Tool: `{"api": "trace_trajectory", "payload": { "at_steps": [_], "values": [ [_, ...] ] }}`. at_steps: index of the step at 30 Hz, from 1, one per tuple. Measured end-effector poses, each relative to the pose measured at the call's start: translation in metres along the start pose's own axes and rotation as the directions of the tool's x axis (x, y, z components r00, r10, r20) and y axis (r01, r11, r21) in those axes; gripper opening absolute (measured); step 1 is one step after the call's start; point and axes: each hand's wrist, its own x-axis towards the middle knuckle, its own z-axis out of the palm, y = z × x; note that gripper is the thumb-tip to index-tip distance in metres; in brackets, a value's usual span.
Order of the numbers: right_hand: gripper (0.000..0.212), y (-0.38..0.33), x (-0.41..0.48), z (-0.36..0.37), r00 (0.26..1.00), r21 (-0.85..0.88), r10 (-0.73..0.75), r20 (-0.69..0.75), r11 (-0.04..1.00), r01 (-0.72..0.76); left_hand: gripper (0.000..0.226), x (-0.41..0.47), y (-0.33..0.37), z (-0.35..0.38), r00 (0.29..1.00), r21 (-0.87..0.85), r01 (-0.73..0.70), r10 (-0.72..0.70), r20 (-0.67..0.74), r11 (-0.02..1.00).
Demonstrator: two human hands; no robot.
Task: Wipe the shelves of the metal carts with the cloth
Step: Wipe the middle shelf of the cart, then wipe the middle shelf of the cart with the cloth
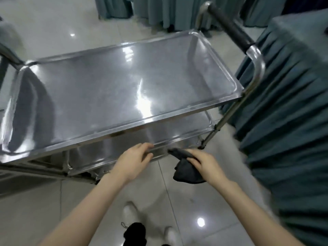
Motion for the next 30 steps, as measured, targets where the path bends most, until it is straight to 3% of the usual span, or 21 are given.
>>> {"api": "trace_trajectory", "payload": {
  "at_steps": [8, 14, 25, 30],
  "values": [
    [0.030, -0.014, -0.101, -0.185, 0.977, -0.001, 0.093, -0.191, 0.995, -0.095, 0.032, 0.008, 0.147, -0.075, 0.984, 0.069, -0.174, 0.176, -0.032, 0.982],
    [0.034, -0.005, -0.118, -0.285, 0.927, 0.027, 0.125, -0.355, 0.992, -0.123, 0.030, 0.062, 0.232, -0.111, 0.962, 0.052, -0.252, 0.256, -0.092, 0.966],
    [0.031, 0.043, -0.003, -0.435, 0.921, -0.007, 0.061, -0.385, 0.998, -0.068, 0.029, 0.247, 0.316, -0.148, 0.929, 0.099, -0.315, 0.328, -0.171, 0.944],
    [0.031, 0.068, 0.081, -0.502, 0.943, -0.080, 0.028, -0.332, 0.995, -0.058, 0.032, 0.339, 0.339, -0.156, 0.935, 0.096, -0.266, 0.281, -0.215, 0.959]
  ]
}}
